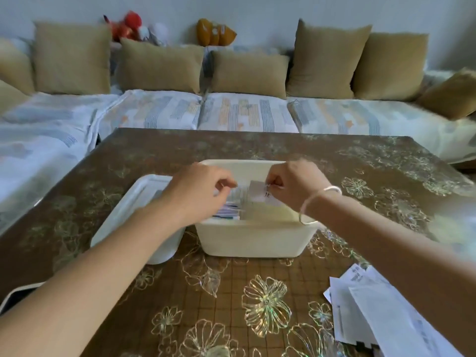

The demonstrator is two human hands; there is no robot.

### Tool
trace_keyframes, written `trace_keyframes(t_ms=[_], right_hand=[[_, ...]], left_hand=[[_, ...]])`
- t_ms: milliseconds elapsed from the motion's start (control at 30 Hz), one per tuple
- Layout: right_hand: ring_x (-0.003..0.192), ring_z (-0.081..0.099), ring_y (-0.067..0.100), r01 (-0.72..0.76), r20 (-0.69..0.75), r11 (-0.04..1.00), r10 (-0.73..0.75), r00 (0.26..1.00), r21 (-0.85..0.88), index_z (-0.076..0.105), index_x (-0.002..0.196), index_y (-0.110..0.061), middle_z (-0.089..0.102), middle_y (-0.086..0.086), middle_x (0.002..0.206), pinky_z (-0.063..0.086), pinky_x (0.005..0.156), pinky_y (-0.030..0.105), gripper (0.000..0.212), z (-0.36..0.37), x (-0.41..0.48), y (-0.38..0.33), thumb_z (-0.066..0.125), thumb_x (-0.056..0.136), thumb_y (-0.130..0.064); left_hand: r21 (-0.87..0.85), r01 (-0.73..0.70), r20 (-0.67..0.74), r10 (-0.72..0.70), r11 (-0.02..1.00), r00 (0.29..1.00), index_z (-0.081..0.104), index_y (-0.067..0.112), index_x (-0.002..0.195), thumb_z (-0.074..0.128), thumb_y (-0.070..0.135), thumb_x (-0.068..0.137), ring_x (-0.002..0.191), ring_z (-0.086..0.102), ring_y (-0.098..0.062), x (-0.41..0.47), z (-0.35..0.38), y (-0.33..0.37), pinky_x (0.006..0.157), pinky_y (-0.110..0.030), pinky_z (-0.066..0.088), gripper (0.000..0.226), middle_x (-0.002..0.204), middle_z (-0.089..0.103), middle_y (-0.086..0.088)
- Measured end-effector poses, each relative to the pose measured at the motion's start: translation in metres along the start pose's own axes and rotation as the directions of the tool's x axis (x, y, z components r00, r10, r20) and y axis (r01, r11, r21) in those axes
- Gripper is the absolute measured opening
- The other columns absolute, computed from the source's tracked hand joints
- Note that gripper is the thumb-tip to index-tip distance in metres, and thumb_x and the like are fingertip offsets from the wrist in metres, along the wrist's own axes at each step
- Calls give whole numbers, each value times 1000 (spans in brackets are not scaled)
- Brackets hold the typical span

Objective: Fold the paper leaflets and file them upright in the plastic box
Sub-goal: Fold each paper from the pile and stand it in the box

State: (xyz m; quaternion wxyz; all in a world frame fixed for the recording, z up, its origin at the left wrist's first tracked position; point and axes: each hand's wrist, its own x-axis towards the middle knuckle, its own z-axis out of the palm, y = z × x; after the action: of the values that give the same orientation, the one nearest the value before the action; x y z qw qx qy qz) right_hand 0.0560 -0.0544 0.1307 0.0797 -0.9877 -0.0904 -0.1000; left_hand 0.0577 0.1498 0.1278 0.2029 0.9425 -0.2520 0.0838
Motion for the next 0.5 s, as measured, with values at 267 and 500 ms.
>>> trace_keyframes(t_ms=[267, 500], right_hand=[[86, 63, 31, 109, 163, 966, -71, 984, -235, 66, 99, -16, 67, 10, 96, 40, 62, 29, 19, 32, 53, -13, 52, 87, -12], [97, 61, 32, 236, 216, 929, -178, 960, -284, 62, 110, -17, 65, 10, 106, 38, 65, 30, 22, 49, 59, -17, 50, 92, -17]], left_hand=[[394, -116, 597, -157, 912, 787, 58, 19, 125, 73, 58, 74, 80, 61, -17, 53, 28, -11, 72, -36, 56, 66, 92, 64, 2], [431, -184, 703, -201, 883, 682, 46, 24, 139, 78, 39, 75, 105, 60, -24, 61, 46, -12, 90, -40, 53, 72, 127, 59, -1]])
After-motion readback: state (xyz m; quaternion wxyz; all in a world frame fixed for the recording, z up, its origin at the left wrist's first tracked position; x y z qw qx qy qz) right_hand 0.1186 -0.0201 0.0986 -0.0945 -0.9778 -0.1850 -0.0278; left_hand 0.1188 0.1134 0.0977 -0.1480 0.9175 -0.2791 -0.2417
